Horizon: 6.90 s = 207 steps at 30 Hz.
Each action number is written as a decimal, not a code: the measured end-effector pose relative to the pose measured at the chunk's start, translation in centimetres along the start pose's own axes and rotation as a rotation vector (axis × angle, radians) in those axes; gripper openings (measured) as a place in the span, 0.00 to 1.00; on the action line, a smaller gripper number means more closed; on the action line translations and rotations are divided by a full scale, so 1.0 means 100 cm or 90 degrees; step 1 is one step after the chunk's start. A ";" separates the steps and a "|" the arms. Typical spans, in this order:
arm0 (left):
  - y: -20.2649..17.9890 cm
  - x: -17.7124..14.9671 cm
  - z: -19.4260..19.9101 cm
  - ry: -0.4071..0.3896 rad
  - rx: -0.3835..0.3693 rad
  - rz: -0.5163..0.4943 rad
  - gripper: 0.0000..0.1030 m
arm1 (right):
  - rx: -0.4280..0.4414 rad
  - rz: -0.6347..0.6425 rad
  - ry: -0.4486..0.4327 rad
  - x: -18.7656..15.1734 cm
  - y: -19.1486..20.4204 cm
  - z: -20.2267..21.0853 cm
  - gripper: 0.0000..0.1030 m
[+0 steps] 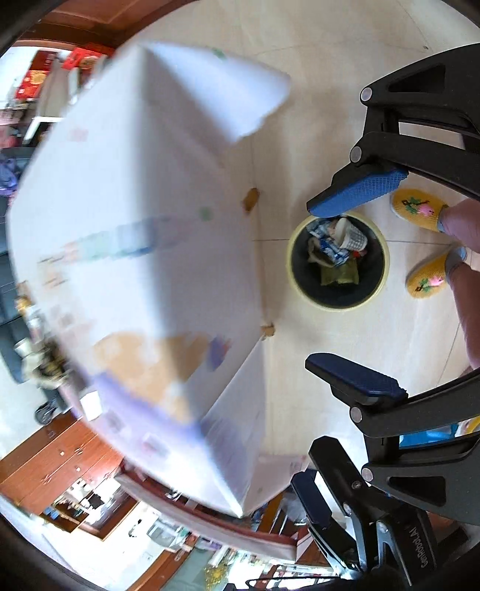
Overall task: Collect trash
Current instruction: 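Raise both tools back over the table, then grasp the white tissue with the left tool while the right tool grasps the yellow packet, then carry the tissue and yellow packet down over the floor bin, then open both tools to drop the tissue and packet into the bin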
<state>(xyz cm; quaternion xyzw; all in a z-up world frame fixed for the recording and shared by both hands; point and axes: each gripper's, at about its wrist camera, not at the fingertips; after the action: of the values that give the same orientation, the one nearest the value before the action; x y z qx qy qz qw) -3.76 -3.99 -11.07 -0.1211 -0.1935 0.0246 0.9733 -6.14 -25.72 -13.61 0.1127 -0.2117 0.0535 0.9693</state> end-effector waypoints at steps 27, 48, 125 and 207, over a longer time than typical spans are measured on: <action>0.011 0.108 0.257 -0.238 -0.040 0.015 0.74 | -0.055 0.098 -0.272 0.112 0.130 0.262 0.76; -0.046 0.323 0.116 -0.218 0.082 -0.057 0.62 | 0.027 0.134 -0.162 0.351 -0.002 0.128 0.77; -0.034 0.404 0.004 -0.100 0.022 0.141 0.02 | 0.085 0.134 -0.079 0.459 -0.067 -0.032 0.02; 0.058 -0.081 -0.217 0.111 0.055 0.038 0.61 | 0.020 -0.049 0.187 -0.105 -0.042 -0.250 0.55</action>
<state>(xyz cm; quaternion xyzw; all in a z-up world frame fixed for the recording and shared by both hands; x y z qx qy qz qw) -2.93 -4.08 -34.93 -0.0862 -0.1030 0.0511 0.9896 -5.07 -24.36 -41.04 0.1269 -0.0625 0.0357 0.9893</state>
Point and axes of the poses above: each gripper's, at about its wrist camera, not at the fingertips, and z roughly against the way its jaws point, y to its left, x to its top, and after that the axes turned 12 degrees about z, right-handed
